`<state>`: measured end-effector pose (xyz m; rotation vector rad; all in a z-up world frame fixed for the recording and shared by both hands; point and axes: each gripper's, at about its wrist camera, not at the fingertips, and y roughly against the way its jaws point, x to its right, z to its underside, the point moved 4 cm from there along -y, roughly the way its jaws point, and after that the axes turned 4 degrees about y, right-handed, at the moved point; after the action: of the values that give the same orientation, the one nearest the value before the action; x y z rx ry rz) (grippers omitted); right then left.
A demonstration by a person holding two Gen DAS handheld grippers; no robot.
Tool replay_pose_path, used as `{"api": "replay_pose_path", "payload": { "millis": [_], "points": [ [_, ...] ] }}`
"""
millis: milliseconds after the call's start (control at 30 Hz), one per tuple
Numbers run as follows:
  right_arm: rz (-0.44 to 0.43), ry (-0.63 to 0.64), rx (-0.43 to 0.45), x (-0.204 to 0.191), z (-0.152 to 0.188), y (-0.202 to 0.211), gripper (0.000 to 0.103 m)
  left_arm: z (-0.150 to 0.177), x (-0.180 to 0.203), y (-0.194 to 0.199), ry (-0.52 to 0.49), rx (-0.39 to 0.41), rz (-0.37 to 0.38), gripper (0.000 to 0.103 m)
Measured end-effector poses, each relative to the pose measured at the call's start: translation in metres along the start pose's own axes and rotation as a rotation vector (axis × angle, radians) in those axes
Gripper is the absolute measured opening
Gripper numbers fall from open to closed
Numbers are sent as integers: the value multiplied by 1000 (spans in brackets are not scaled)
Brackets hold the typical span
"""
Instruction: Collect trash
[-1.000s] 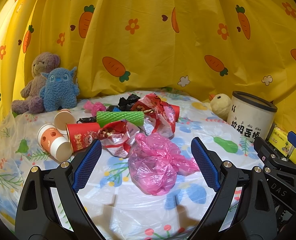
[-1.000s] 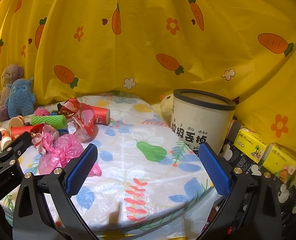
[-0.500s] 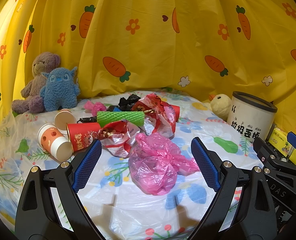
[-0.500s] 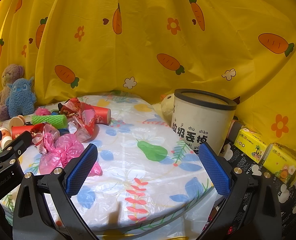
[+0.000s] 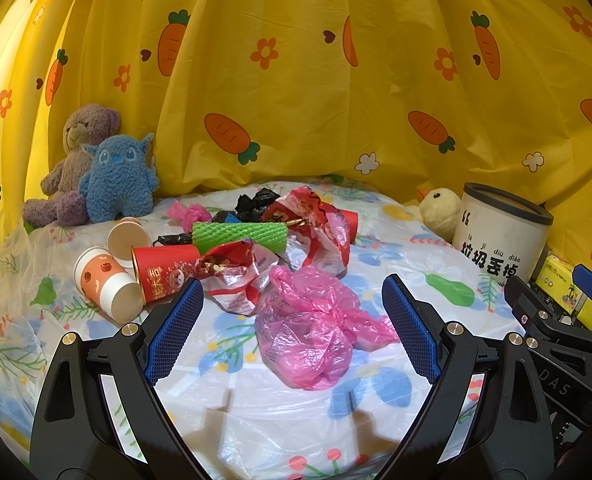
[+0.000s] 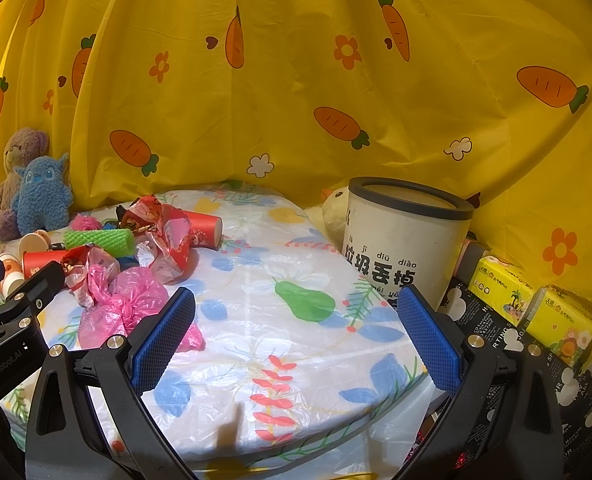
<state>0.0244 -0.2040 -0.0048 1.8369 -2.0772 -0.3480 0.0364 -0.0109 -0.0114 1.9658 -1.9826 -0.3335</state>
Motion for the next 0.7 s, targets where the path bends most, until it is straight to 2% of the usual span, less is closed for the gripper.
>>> {"api": "replay_pose_path", "payload": {
  "millis": [700],
  "points": [
    [-1, -2, 0, 2, 1, -2, 98, 0, 1, 0, 2, 2, 2, 89]
  ]
}}
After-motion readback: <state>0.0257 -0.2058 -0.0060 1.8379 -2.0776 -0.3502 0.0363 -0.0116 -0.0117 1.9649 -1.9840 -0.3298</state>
